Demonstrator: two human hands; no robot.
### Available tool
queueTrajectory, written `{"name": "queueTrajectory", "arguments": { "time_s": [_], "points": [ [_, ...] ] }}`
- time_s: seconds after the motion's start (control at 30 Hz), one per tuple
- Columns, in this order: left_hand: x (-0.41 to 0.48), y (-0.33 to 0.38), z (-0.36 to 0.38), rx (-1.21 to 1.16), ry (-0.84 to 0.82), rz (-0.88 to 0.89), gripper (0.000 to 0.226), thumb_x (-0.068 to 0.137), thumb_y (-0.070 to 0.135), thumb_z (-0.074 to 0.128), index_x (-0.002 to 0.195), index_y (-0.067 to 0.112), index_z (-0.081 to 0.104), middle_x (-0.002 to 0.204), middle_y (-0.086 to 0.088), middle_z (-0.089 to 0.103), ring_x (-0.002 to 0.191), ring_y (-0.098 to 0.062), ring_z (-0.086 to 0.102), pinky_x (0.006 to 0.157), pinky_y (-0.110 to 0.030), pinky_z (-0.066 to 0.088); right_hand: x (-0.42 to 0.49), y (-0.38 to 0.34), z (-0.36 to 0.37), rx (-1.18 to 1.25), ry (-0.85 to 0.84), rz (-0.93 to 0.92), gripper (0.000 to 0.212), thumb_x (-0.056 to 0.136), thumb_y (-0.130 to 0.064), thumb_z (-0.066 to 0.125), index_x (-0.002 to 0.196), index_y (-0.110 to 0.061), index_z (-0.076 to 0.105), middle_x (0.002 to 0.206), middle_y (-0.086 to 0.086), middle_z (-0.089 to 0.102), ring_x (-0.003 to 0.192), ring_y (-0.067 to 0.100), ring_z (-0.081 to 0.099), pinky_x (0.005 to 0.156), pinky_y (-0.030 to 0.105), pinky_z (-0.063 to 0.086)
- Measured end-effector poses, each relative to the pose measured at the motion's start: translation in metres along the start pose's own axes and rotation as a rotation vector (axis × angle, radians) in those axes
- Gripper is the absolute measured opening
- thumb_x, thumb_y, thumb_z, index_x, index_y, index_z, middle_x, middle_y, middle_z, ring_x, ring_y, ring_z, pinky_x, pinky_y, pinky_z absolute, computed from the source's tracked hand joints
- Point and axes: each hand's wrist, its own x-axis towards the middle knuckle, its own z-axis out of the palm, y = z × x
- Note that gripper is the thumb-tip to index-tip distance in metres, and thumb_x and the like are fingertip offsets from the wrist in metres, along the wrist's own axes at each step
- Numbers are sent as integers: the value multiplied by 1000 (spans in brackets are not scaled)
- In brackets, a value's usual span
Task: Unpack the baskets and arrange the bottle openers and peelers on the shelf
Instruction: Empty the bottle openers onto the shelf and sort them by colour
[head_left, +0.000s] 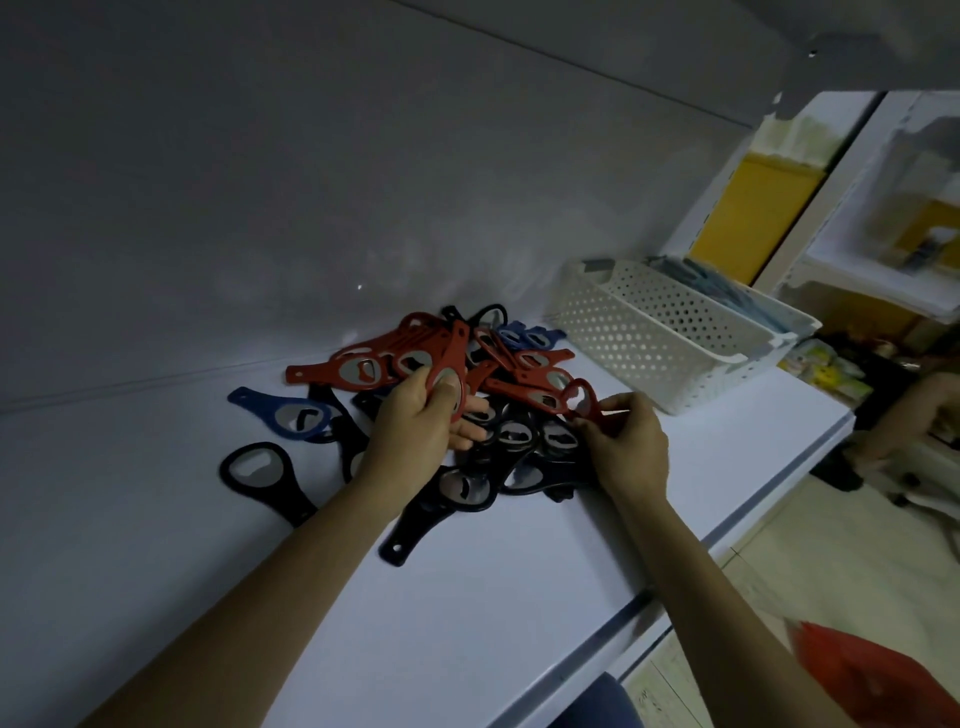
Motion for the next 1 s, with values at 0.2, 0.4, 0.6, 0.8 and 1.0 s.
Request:
{"name": "queueTrajectory", "arguments": {
  "time_s": [0.2,0.4,0.6,0.8,1.0],
  "points": [
    [2,1,-1,-62,4,-12,23,102,21,38,96,7,56,81,-7,71,55,-10,64,51,-17,50,-7,-16,4,453,310,-110,9,87,-14,65,94,-20,63,84,-14,66,81,7,64,72,14,50],
    [2,8,-1,-153,-13,-89,55,87,61,33,93,16,63,71,-4,73,57,-15,68,47,-18,50,-15,-56,7,667,-296,-307,21,85,-11,70,102,-23,66,93,12,71,81,21,70,72,27,57],
    [-1,9,-9,-78,-47,-29,14,98,17,49,103,20,61,71,6,72,48,-8,59,43,-17,44,-19,-74,31,237,-162,-401,32,86,-31,68,116,-19,61,88,-4,69,82,11,66,74,29,53],
    [-3,11,-8,-155,-48,-40,15,96,10,52,103,19,60,82,2,75,60,-14,68,50,-18,50,-17,-40,31,-449,9,-306,21,91,-36,49,97,-22,62,99,-1,65,93,21,59,82,32,26],
    [-3,7,-6,-157,-46,-19,13,95,11,53,103,17,63,88,-2,74,69,-15,71,58,-19,53,-19,-50,34,-347,42,-391,20,86,-21,63,104,-20,70,105,4,65,99,27,54,78,34,34]
  ]
}}
